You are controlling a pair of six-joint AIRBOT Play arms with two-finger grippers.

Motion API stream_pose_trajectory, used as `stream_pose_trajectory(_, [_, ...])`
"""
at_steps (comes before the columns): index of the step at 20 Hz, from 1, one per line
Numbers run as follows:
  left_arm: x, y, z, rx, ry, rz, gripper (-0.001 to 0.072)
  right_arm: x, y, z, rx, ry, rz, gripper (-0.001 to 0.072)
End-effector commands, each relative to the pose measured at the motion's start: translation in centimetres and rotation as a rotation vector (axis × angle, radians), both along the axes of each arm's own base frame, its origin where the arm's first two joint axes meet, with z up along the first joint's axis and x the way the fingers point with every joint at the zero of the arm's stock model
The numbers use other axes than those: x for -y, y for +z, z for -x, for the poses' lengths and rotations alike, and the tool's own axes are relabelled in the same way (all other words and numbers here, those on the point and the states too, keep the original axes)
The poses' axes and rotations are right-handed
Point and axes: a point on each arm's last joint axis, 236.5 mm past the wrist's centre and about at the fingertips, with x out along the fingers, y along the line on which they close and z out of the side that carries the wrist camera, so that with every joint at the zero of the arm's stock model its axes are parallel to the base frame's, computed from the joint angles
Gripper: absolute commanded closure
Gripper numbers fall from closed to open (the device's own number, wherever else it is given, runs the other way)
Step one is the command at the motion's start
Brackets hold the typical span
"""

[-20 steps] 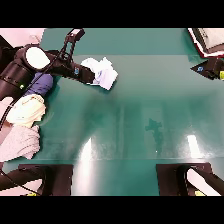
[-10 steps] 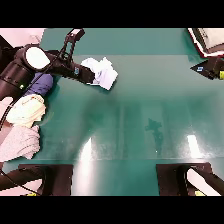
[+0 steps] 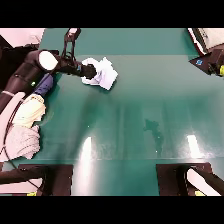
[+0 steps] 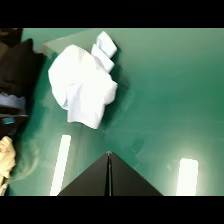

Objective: Fold the shirts.

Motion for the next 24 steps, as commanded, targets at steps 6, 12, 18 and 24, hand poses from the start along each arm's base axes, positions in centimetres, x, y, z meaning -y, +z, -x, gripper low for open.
stream_pose_trajectory(6, [-0.7,-7.9,-6.6,-0.07,0.138,0.162,0.0257,-0.9,0.4,0.5,-0.007,0.032,-0.037,0.0694])
stream_pose_trajectory(12, [0.7,-9.0,-7.3,-0.102,0.14,0.22,0.0284,-0.9,0.4,0.5,-0.006,0.031,-0.037,0.0694])
stream_pose_trajectory(18, [1.7,-4.7,-8.5,-0.049,0.114,0.273,0.0685,-0.9,0.5,0.6,-0.005,0.032,-0.036,0.0694])
stream_pose_trajectory(24, [4.0,17.8,-2.2,0.302,-0.252,0.235,0.0685,-1.2,3.5,0.9,0.061,0.05,-0.009,0.0694])
